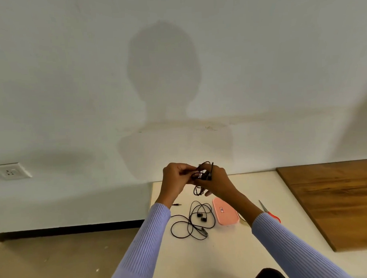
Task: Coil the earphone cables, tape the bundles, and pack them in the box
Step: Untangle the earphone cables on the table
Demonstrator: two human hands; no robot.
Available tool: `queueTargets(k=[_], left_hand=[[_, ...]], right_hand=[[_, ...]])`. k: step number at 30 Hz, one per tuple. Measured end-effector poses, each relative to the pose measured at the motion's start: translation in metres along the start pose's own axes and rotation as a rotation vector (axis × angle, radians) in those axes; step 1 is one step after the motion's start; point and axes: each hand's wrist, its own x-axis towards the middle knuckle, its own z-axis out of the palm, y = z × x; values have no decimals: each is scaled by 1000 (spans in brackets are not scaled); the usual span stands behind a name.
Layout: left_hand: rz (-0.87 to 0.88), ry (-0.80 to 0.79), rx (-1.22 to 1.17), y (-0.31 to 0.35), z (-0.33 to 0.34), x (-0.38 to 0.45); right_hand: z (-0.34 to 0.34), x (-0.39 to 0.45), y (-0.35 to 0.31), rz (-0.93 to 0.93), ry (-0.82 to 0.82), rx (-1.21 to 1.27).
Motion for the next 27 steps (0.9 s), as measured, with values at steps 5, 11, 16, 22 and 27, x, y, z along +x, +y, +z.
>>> queueTargets(k=[5, 11, 16, 22, 27], left_hand=[[-19, 37, -77, -5, 1, -11], [-97, 2, -151, -14, 7, -39], [-226, 4, -202, -37, 24, -83], [-441, -58, -103, -95, 51, -127], [-523, -286, 69, -121, 58, -130]], right_hand=[[2, -1, 0, 0, -14, -30], [-4, -26, 19, -12, 12, -26], [-2, -59, 50, 34, 36, 10], [20, -81, 102, 207, -52, 182], [38, -83, 141, 263, -143, 94]])
